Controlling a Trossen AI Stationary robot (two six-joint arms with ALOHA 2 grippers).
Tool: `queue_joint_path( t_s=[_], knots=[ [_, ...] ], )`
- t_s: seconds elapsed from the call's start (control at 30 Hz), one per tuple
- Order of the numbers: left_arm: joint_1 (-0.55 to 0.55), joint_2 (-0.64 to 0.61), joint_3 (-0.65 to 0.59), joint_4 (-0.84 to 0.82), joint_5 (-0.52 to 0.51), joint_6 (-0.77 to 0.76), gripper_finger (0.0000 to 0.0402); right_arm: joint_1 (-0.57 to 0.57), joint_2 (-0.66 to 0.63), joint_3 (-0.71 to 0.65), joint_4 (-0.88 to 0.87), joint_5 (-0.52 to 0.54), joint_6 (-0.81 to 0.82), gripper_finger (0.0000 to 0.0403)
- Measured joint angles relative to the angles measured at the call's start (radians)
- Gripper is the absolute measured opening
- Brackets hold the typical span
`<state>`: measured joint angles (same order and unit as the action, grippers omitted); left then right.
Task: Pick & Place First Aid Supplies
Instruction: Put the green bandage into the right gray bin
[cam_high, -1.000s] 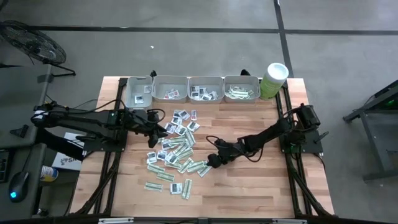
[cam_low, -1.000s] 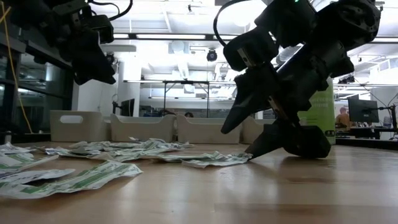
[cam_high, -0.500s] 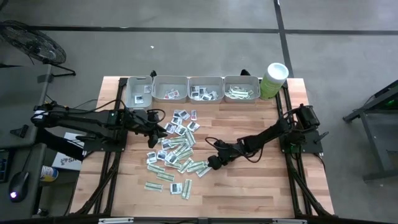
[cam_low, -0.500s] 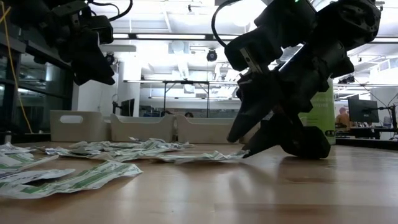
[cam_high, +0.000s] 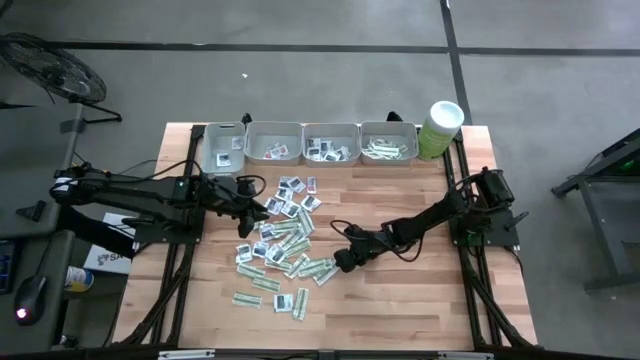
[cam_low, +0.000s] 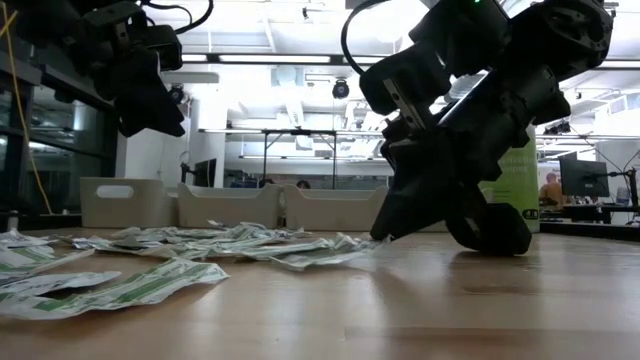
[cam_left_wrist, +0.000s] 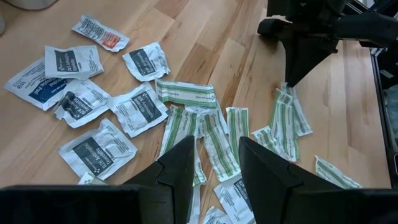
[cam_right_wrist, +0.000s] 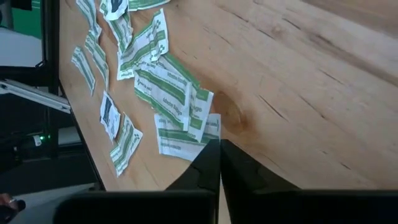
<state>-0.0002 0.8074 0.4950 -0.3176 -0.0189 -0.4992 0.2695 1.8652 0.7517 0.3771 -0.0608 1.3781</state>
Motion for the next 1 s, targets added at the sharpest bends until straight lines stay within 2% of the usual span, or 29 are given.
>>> queue_joint_path(
  t_s=[0.17,0.3,0.67,0.83,1.0],
  knots=[
    [0.000,0.000,0.000,0.000,0.000,0.000,0.0126,0.000,-0.019,-0.001,-0.013,0.023,0.005,0.0001],
    [0.000,0.000,0.000,0.000,0.000,0.000,0.0126,0.001,-0.070,-0.008,-0.116,0.029,0.007,0.0001],
    [0.000,-0.001,0.000,0.000,0.001,-0.002,0.0126,0.000,-0.349,-0.002,-0.407,0.058,-0.048,0.0000],
    [0.000,0.000,0.000,0.000,0.001,-0.003,0.0126,-0.001,-0.513,-0.002,-0.589,0.168,-0.059,0.0000],
    [0.000,0.000,0.000,0.000,0.001,-0.005,0.0126,-0.018,-0.666,-0.002,-0.762,0.358,-0.063,0.0000]
  ],
)
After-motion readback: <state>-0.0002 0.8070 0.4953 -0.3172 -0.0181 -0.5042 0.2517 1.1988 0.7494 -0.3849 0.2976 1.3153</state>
